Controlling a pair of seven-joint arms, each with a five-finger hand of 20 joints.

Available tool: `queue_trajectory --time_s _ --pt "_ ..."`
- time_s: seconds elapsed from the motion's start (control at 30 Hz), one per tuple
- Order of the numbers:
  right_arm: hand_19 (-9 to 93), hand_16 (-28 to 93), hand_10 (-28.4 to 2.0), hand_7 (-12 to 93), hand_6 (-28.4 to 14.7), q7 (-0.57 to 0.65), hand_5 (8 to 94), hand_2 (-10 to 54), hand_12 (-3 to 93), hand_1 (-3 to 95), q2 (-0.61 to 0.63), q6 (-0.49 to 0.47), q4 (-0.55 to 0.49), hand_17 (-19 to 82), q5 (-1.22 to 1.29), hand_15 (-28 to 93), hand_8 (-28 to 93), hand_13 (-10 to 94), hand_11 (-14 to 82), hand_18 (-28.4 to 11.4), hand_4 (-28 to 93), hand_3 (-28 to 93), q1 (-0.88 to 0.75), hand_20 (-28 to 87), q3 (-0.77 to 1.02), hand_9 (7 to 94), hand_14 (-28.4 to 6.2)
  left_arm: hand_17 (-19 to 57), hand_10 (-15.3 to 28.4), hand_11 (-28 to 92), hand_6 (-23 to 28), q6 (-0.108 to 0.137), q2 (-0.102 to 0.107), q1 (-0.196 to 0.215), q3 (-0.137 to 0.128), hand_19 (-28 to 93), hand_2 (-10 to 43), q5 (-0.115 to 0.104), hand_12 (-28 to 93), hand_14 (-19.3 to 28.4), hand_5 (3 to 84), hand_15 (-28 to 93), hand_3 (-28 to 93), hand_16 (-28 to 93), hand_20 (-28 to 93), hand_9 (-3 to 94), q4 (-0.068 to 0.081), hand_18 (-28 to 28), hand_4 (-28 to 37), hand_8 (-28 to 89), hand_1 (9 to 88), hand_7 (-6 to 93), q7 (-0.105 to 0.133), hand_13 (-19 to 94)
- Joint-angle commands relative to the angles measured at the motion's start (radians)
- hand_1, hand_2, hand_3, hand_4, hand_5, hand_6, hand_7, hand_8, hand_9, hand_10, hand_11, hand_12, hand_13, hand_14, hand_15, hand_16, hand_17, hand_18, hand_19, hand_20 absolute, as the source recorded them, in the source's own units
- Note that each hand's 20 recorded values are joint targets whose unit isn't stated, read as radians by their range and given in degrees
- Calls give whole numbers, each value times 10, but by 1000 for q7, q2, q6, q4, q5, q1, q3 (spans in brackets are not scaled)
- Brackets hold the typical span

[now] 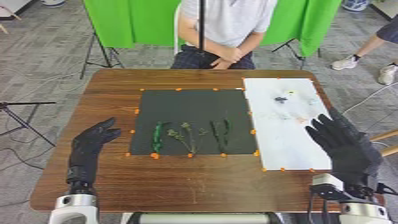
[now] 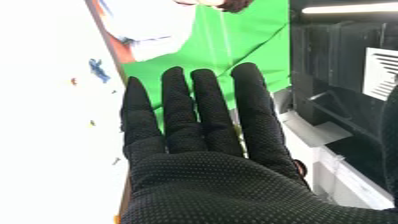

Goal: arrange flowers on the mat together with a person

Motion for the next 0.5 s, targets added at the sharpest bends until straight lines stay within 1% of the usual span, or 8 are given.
queue_trajectory --time_s 0.03,0.17,0.2,0.27,0.3,0.37,0.43,0.5 --pt "79 144 -151 99 -12 7 409 -93 140 99 16 17 -29 199 -62 113 -83 339 42 -157 -183 767 -8 299 22 396 -135 111 158 224 36 -4 -8 11 0 131 37 4 131 187 511 229 675 -18 198 544 1 128 -218 -65 261 155 -7 421" --pt "132 157 -156 100 -15 69 409 -95 147 123 52 96 -66 217 -195 119 -83 365 45 -156 -188 746 18 327 33 405 -141 112 158 224 36 -1 -8 16 -1 131 37 3 131 187 511 229 676 -18 198 544 -1 127 -219 -66 261 155 -11 422" --pt "159 161 -160 101 -17 59 411 -95 149 138 61 85 -63 228 -257 127 -82 388 48 -159 -188 739 30 340 50 416 -142 112 158 224 36 0 -8 18 -2 130 37 3 131 187 511 229 676 -18 198 544 -2 127 -219 -66 261 154 -14 422" --pt "266 172 -158 104 -24 195 419 -95 156 160 109 201 -111 261 -434 143 -83 450 53 -166 -186 719 58 386 34 437 -153 112 158 224 37 -3 -6 13 -1 131 37 3 131 187 511 229 676 -18 198 545 0 127 -219 -65 261 155 -16 423" --pt "319 179 -162 107 -27 179 429 -95 160 174 122 150 -97 276 -510 157 -84 497 59 -169 -183 711 84 404 57 459 -156 111 158 224 37 -3 -7 12 -1 131 37 5 131 187 511 229 676 -18 198 545 0 127 -218 -66 260 154 -17 422" --pt "470 212 -169 100 -40 334 443 -95 183 192 182 127 -122 304 -661 212 -80 587 74 -188 -171 693 150 439 48 495 -159 111 158 224 37 -4 -6 8 2 131 37 4 131 187 511 229 675 -19 198 545 1 127 -219 -66 261 154 -14 422" --pt "580 219 -180 94 -45 432 455 -95 192 209 221 18 -128 326 -749 272 -77 642 82 -200 -166 669 218 449 56 516 -156 111 158 223 36 -1 -5 7 1 131 37 4 131 187 511 229 675 -19 199 544 0 127 -218 -65 260 154 -12 421" --pt "666 222 -185 87 -47 470 458 -95 195 222 261 -15 -115 355 -813 322 -74 692 83 -210 -165 653 262 459 43 529 -145 112 158 223 36 -2 -3 5 3 132 37 5 131 187 511 229 675 -19 199 544 1 127 -218 -65 260 154 -13 422"
